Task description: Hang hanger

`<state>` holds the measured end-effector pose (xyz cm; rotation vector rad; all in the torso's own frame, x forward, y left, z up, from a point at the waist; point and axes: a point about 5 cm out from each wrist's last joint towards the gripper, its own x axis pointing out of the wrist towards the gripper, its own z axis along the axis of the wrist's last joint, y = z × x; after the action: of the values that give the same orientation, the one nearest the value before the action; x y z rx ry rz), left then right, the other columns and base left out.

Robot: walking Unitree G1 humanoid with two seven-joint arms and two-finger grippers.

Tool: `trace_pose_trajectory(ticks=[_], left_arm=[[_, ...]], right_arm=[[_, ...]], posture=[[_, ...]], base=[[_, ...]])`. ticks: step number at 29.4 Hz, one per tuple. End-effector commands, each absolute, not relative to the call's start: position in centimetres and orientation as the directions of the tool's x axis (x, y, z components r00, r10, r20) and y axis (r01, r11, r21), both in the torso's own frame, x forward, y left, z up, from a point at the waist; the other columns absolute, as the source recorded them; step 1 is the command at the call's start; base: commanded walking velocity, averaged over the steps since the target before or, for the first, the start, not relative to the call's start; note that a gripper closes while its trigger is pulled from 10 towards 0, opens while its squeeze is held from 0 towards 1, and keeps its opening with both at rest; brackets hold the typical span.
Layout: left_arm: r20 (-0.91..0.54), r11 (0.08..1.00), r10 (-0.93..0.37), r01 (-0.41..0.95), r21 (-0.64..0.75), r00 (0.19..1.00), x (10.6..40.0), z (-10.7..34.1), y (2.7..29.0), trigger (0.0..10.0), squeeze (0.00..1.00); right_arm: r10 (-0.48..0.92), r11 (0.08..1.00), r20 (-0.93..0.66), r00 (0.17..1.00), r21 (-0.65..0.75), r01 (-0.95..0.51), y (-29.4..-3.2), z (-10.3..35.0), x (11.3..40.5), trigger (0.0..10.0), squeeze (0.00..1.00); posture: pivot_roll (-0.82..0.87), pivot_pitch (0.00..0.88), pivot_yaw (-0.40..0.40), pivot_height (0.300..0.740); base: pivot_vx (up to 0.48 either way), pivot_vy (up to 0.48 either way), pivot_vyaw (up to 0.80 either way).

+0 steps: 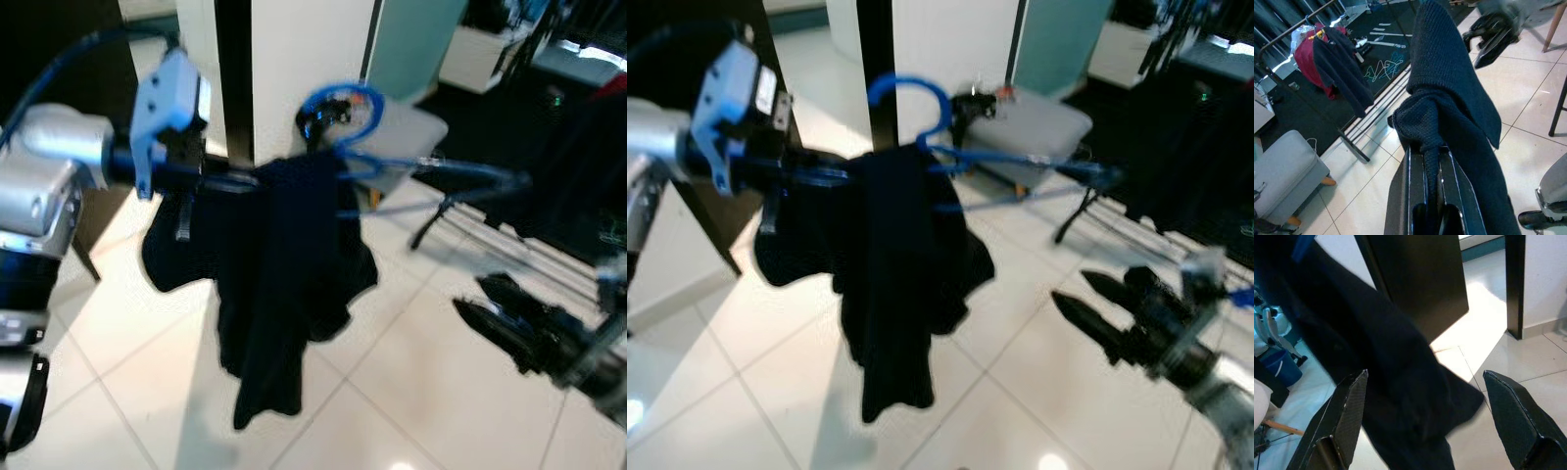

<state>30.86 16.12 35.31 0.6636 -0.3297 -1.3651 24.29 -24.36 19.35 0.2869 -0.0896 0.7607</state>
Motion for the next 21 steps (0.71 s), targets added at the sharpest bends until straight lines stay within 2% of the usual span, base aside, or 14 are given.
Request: trace_pose_trajectory(ticks=[1, 10, 12, 13, 14, 21], left_arm=[[-0.115, 0.05, -0.981, 0.771, 0.635, 0.159, 30.4, 36.3, 15.6, 10.0, 0.0], [-0.1, 0.055, -0.983, 0.771, 0.635, 0.153, 30.2, 36.5, 15.1, 10.0, 0.0], [-0.088, 0.061, -0.985, 0.772, 0.633, 0.151, 30.2, 36.5, 14.6, 10.0, 0.0], [-0.088, 0.061, -0.985, 0.772, 0.633, 0.151, 30.2, 36.5, 14.6, 10.0, 0.0], [-0.083, 0.062, -0.986, 0.772, 0.632, 0.147, 30.1, 36.5, 14.5, 10.0, 0.0], [-0.07, 0.057, -0.989, 0.777, 0.627, 0.128, 29.9, 36.4, 13.8, 10.0, 0.0]], right_arm=[[0.676, 0.68, 0.164, 0.719, 0.237, -0.694, -23.9, 19.0, 24.3, 10.0, 0.0], [0.715, 0.626, 0.208, 0.667, 0.232, -0.744, -21.9, 19.9, 24.8, 10.0, 0.0], [0.776, 0.518, 0.296, 0.557, 0.203, -0.831, -20.2, 21.8, 24.3, 10.0, 0.0], [0.776, 0.518, 0.296, 0.557, 0.203, -0.831, -20.2, 21.8, 24.3, 10.0, 0.0], [0.791, 0.487, 0.319, 0.522, 0.187, -0.853, -19.7, 22.5, 24.1, 10.0, 0.0], [0.828, 0.466, 0.286, 0.482, 0.128, -0.876, -18.2, 23.1, 24.1, 10.0, 0.0]], posture=[[0.09, 0.106, -0.055, 0.74], [0.09, 0.107, -0.055, 0.74], [0.09, 0.108, -0.054, 0.74], [0.09, 0.108, -0.054, 0.74], [0.09, 0.108, -0.054, 0.74], [0.08, 0.108, -0.055, 0.74]], base=[[0.0, 0.0, 0.0], [0.0, 0.0, 0.0], [0.0, 0.0, 0.0], [0.0, 0.0, 0.0], [0.0, 0.0, 0.0], [0.0, 0.0, 0.0]])
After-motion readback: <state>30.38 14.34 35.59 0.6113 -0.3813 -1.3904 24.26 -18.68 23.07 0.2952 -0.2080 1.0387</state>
